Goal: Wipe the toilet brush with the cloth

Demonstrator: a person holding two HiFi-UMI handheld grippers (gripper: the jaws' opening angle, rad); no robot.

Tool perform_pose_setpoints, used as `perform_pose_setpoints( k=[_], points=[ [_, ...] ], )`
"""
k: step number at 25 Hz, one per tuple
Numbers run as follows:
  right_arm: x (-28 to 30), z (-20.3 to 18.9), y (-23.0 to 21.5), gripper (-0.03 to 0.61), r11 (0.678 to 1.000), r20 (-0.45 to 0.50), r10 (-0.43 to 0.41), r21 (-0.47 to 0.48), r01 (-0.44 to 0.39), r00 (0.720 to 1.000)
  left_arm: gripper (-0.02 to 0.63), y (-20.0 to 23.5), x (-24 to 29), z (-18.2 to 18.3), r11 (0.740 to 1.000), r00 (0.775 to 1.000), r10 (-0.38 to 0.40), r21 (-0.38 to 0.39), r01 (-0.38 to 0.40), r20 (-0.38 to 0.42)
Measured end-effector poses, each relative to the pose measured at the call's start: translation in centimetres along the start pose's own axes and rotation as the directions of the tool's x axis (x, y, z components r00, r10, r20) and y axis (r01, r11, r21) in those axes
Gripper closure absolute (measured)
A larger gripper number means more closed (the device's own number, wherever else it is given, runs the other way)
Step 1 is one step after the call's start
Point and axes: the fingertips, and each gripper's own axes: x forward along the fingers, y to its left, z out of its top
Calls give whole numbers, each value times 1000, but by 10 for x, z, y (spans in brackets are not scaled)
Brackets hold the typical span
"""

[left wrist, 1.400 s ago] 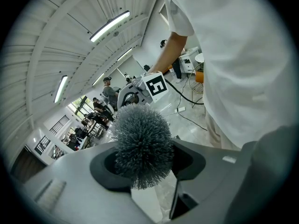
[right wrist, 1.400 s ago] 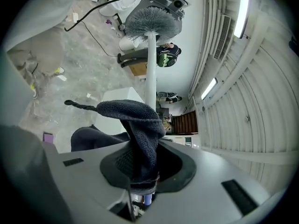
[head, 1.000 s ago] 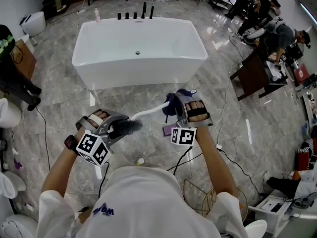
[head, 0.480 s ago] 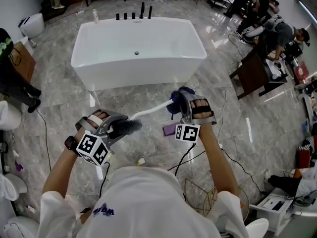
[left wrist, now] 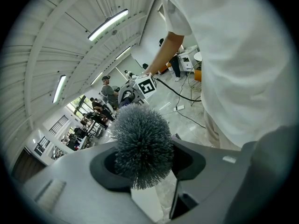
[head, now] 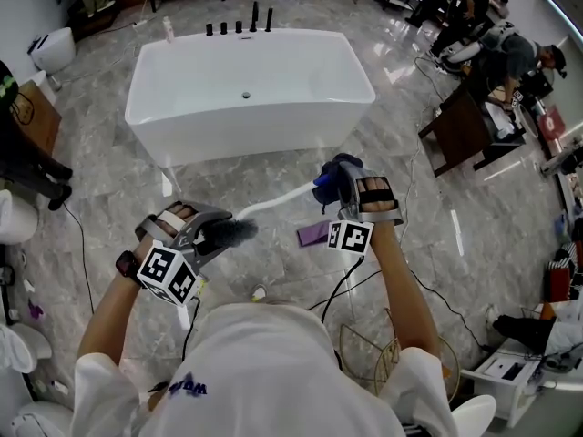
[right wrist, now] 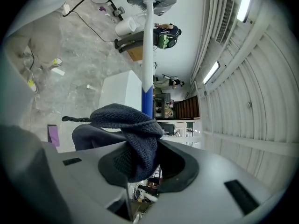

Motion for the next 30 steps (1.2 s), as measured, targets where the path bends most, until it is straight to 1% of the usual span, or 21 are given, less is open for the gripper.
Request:
perform_pose_setpoints(
  k=[9, 18, 25, 27, 30],
  points=[
    [0, -26, -3, 476, 1000, -56, -4, 15, 5, 998, 396, 0, 0, 1, 1000, 1000, -1, -2, 1, -1],
    [1, -36, -8, 480, 999, -81, -15, 34, 18, 997, 397, 1, -1, 1, 1000, 1000, 9, 2, -9, 3],
    [0, -49, -15, 492, 998, -123, -34, 49, 40, 992, 397, 1, -3, 2, 1000, 1000, 19, -4, -19, 7],
    [0, -58, -18, 526, 995, -146, -44, 80, 56, 988, 397, 1, -3, 0, 1000, 1000, 22, -10, -22, 0],
    [-2, -71, -22, 532, 978, -165, -43, 195, 75, 985, 397, 1, -2, -4, 999, 1000, 30, -33, -30, -8]
  ],
)
